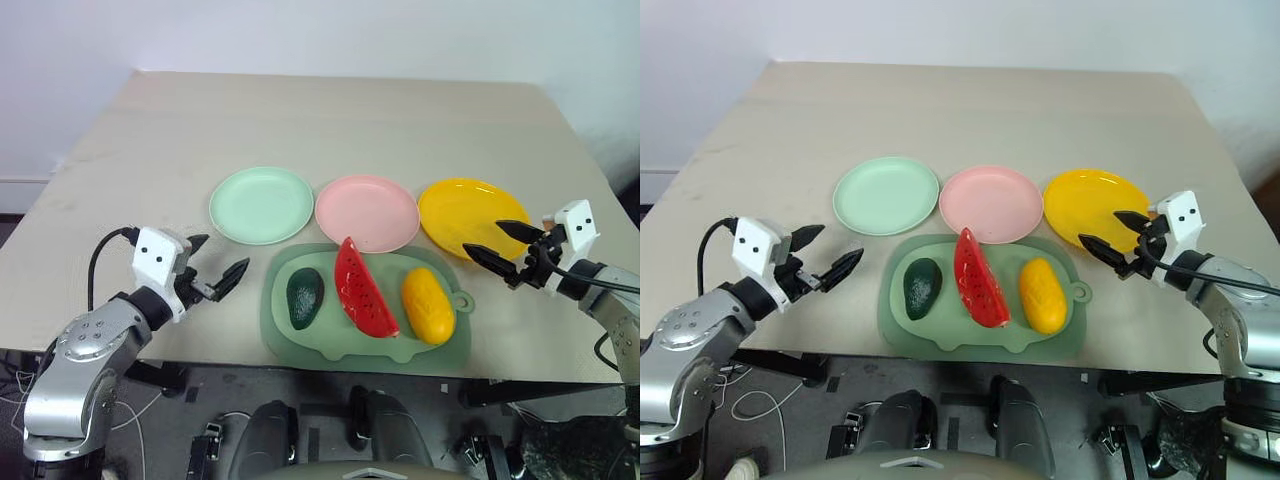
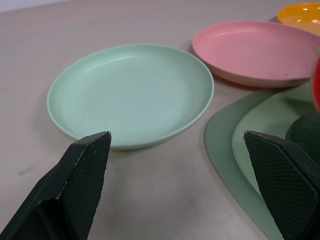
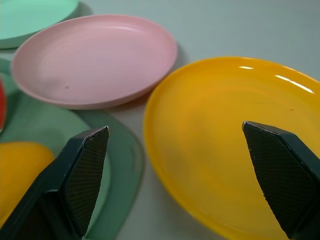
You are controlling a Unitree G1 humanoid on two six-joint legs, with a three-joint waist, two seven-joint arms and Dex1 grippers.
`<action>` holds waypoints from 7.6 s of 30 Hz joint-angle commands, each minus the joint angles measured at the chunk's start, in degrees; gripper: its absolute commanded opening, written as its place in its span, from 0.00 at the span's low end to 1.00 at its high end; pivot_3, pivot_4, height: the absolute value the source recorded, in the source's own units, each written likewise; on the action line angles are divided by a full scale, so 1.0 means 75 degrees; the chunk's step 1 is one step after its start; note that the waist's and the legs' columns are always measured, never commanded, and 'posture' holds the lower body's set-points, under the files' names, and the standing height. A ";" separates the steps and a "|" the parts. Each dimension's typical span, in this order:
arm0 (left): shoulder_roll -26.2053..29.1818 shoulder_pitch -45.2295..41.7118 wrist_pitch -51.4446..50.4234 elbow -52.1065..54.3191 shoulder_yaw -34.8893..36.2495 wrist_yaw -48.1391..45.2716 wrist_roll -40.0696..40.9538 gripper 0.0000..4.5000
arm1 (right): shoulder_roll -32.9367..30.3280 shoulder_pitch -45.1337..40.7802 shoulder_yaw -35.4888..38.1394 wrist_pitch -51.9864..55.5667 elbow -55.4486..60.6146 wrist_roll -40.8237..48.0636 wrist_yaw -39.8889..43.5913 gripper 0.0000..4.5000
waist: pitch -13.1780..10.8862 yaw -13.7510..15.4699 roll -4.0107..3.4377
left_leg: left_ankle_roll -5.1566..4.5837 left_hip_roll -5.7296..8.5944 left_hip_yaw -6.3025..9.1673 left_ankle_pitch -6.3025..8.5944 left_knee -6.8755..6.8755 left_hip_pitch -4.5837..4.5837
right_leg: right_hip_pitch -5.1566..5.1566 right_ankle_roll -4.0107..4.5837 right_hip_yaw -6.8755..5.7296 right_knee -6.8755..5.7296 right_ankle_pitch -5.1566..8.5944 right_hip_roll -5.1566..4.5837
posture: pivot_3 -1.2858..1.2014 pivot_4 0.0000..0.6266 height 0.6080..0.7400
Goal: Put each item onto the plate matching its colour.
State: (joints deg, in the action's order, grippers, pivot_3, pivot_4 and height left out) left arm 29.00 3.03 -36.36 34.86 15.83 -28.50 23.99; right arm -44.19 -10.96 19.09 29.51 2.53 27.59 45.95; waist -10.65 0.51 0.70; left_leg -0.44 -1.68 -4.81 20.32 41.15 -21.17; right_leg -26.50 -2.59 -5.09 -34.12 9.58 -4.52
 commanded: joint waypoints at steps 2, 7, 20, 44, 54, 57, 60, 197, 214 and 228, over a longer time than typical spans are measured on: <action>-0.0233 0.0319 0.0339 0.0565 0.0016 0.0324 -0.0026 0.99 | -0.0240 -0.0722 -0.0131 -0.0203 -0.0316 -0.0148 0.0139 1.00 | -0.0001 -0.0009 0.0000 | 0.0000 0.0001 -0.0001 0.0000 0.0000 0.0000 | -0.0001 0.0000 0.0000 0.0000 0.0000 0.0004 | 0.52 0.24 1.00; -0.0421 0.0780 0.0523 0.0830 -0.0145 0.0582 -0.0170 0.99 | -0.0210 -0.1184 -0.0322 -0.0389 -0.0644 -0.0351 0.0221 1.00 | 0.0000 0.0056 0.0000 | 0.0000 -0.0001 0.0002 0.0000 0.0000 -0.0001 | 0.0001 0.0001 0.0000 0.0001 0.0000 0.0001 | 0.52 0.24 1.00; 0.0309 0.0048 0.0905 -0.0587 -0.0272 -0.0472 -0.0070 0.99 | -0.0073 0.0200 0.1048 0.2212 0.2675 0.1512 -0.0849 1.00 | 0.0001 0.0031 -0.0004 | 0.0000 -0.0003 0.0006 0.0000 0.0002 -0.0004 | -0.0002 0.0001 -0.0005 0.0000 0.0000 0.0001 | 0.52 0.24 1.00; 0.0332 -0.0164 0.1280 -0.1022 -0.0394 -0.0496 0.0001 0.99 | -0.0208 0.0230 0.0446 0.6327 0.4327 0.7348 -0.6891 1.00 | 0.0000 0.0032 0.0003 | 0.0000 -0.0005 0.0007 0.0001 0.0001 -0.0019 | -0.0011 0.0015 -0.0003 0.0004 0.0010 -0.0006 | 0.52 0.24 1.00; 0.0327 0.0084 0.0940 -0.0526 -0.0199 -0.0118 0.0167 0.99 | -0.0547 0.0338 -0.1316 0.6123 0.4472 0.5947 -0.6925 1.00 | 0.0001 0.0032 0.0003 | -0.0001 -0.0005 0.0007 0.0001 0.0000 -0.0019 | -0.0013 0.0009 -0.0003 0.0007 0.0008 -0.0005 | 0.52 0.24 1.00; 0.0341 0.0120 0.0843 -0.0393 -0.0090 -0.0012 0.0214 1.00 | -0.0573 0.0274 -0.1458 0.5910 0.4363 0.5436 -0.6619 0.92 | 0.0001 0.0031 0.0006 | -0.0001 -0.0005 0.0008 0.0001 0.0000 -0.0020 | -0.0013 0.0013 -0.0003 0.0008 0.0011 -0.0004 | 0.52 0.24 1.00; 0.0380 0.0137 0.0816 -0.0382 -0.0016 -0.0004 0.0225 1.00 | -0.0681 0.0091 -0.1463 0.5738 0.4296 0.5028 -0.6265 0.71 | 0.0001 0.0033 0.0006 | -0.0001 -0.0005 0.0008 0.0001 0.0001 -0.0020 | -0.0012 0.0014 -0.0003 0.0009 0.0012 -0.0004 | 0.52 0.24 1.00; 0.0064 -0.2351 -0.3320 0.0335 -0.3708 0.1771 0.1025 1.00 | -0.0242 0.0205 -0.1596 0.1814 0.4378 0.2314 0.0828 0.99 | -0.0013 0.0226 0.0010 | 0.0004 0.0019 0.0017 -0.0002 0.0005 -0.0011 | 0.0001 0.0020 -0.0004 0.0007 0.0013 -0.0004 | 0.52 0.24 1.00; -0.0567 -0.2491 -0.3241 -0.0117 -0.3727 0.1646 0.0570 0.68 | -0.0297 0.0364 -0.1634 0.1913 0.4553 0.2597 0.0490 1.00 | -0.0013 0.0225 0.0011 | 0.0004 0.0019 0.0018 -0.0002 0.0005 -0.0012 | 0.0000 0.0018 -0.0004 0.0007 0.0013 -0.0003 | 0.52 0.24 1.00; -0.0983 -0.2808 -0.2470 -0.0365 -0.3297 0.2071 -0.0273 0.68 | -0.0290 0.0270 -0.1673 0.1908 0.4510 0.2595 0.0467 1.00 | -0.0013 0.0231 0.0011 | 0.0004 0.0019 0.0020 -0.0002 0.0007 -0.0013 | 0.0001 0.0017 -0.0005 0.0006 0.0012 -0.0003 | 0.52 0.24 1.00</action>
State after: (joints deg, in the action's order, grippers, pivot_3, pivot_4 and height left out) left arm 21.92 -16.66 -57.55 31.38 -11.15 -13.99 23.44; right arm -46.08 -8.29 5.93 44.18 34.65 45.97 49.39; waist -10.75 2.24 0.78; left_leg -0.41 -1.54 -4.66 20.31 41.21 -21.27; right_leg -26.49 -2.47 -5.13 -34.07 9.67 -4.54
